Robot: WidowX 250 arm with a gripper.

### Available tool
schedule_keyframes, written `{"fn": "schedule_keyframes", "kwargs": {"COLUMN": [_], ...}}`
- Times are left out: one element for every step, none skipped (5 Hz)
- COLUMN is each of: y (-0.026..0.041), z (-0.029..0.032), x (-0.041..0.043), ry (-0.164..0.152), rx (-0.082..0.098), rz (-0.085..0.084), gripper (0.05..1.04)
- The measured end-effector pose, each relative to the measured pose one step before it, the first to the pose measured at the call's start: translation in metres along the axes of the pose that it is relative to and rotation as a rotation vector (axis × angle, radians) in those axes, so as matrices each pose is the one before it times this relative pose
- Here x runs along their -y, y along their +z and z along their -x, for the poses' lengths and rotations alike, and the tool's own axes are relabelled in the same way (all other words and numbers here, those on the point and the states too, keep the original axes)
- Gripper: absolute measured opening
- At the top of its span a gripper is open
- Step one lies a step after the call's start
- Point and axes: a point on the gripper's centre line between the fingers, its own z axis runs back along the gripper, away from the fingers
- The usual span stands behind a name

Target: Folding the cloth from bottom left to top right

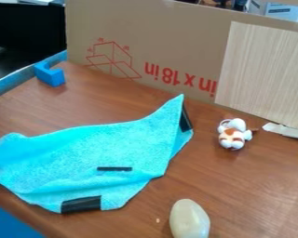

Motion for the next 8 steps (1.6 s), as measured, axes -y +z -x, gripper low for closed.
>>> {"fn": "schedule_keyframes", "kwargs": {"y": [0.02158, 0.01302, -0.00217, -0.00394, -0.00652, -0.00357, 0.00259, 0.00056], "z": [-0.01072, -0.01351, -0.01999, -0.01532, -0.01239, -0.01161, -0.01452, -0.01383], "x": [0.00669, 0.01568, 0.02519, 0.02845, 0.04137, 0.03279, 0.02257, 0.02002], "ry": [0.0050, -0.0031, -0.0228, -0.0060, -0.0322, -0.0364, 0.0086, 0.0157], "rx": [0.0474, 0.0284, 0.0010, -0.0159, -0.0289, -0.0185, -0.0054, -0.0070], "rz": [0.0208, -0.0109, -0.0200, 0.0058, -0.0034, -0.0126, -0.0017, 0.0013], "gripper": [0.062, 0.055, 0.055, 0.055, 0.055, 0.055, 0.055, 0.055]}}
